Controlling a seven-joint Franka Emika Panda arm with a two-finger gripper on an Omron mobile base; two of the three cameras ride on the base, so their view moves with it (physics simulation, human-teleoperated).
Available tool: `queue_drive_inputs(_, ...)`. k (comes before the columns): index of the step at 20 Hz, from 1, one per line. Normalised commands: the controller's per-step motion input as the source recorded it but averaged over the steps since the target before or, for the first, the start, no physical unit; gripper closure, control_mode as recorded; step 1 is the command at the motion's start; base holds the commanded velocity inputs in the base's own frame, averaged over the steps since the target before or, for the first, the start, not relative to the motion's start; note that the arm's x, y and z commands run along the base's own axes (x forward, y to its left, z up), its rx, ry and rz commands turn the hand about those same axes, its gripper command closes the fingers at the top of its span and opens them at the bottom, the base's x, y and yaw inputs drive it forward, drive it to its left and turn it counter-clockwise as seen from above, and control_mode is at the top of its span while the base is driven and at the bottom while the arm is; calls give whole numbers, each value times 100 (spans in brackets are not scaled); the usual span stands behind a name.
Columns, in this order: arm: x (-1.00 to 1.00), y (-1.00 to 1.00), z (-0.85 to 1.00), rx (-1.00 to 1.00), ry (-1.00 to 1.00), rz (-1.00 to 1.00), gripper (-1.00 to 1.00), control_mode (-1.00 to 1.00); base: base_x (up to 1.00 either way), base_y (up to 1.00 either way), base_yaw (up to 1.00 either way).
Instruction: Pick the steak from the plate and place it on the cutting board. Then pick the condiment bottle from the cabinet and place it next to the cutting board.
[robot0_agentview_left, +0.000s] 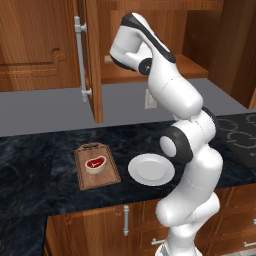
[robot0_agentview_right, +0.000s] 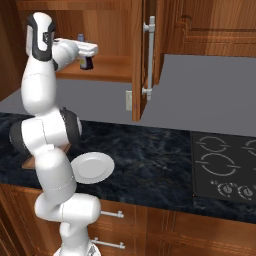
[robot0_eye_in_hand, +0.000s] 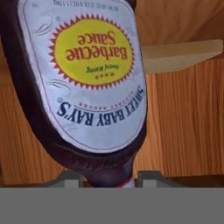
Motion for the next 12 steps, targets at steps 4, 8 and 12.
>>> queue_drive_inputs(4,9,0,0,0,0,-5,100,-100,0,0,0)
queue_drive_inputs(8,2,0,0,0,0,-2,100,-100,0,0,0)
queue_drive_inputs(12,0,0,0,0,0,0,100,-100,0,0,0)
